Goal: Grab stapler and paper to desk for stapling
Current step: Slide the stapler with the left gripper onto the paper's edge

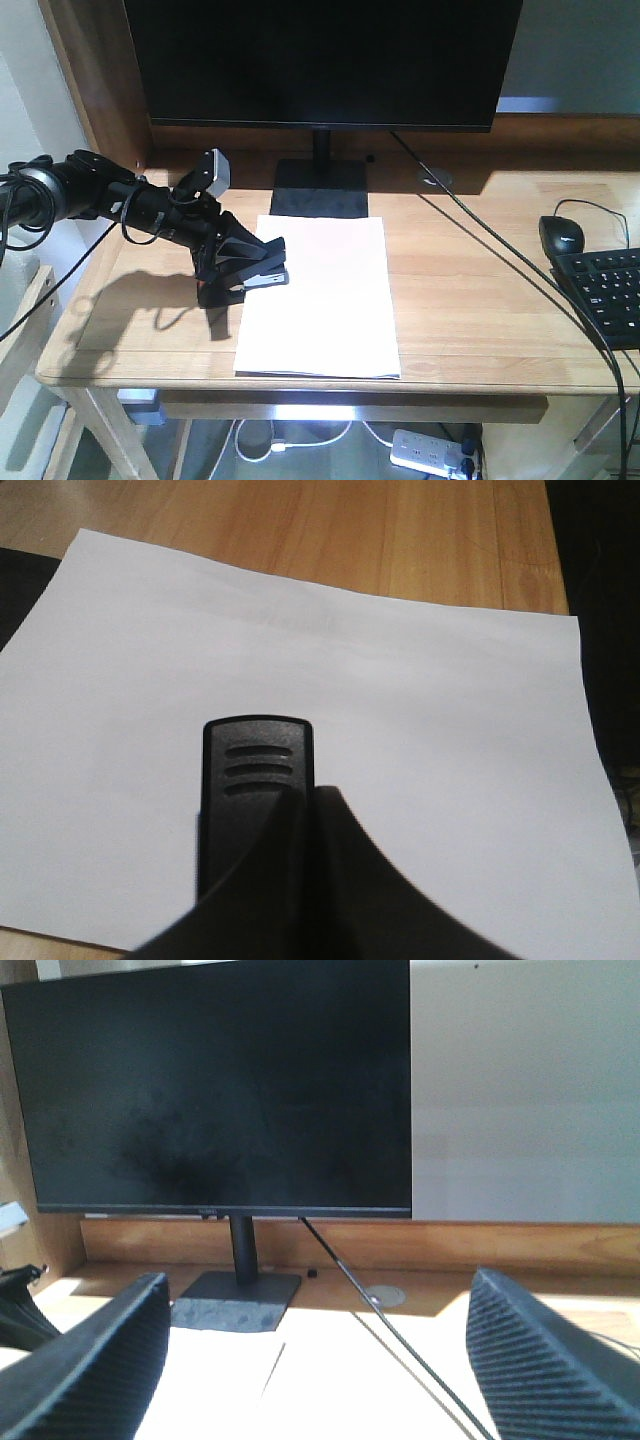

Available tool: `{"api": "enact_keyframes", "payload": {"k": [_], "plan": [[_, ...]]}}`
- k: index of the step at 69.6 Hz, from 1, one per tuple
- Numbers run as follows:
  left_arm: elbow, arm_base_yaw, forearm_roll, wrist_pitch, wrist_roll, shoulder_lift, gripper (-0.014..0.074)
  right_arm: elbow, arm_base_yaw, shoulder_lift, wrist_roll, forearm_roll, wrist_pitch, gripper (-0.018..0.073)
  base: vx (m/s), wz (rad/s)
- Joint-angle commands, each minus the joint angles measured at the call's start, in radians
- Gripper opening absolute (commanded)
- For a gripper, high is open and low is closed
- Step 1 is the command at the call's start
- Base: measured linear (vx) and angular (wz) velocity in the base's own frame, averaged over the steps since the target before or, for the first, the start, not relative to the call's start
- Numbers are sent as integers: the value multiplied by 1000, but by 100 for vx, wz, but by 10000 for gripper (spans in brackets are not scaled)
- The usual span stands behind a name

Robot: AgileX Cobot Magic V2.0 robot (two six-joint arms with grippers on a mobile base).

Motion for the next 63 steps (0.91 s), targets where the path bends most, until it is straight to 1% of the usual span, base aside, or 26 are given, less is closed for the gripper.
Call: {"api": "enact_keyframes", "payload": {"k": [1, 63], "plan": [[-25, -4, -62, 34, -9, -66, -6, -28, -5, 6, -11, -68, 14, 578, 0, 0], [-25, -4, -62, 34, -9, -66, -6, -28, -5, 6, -9, -68, 14, 578, 0, 0]]}}
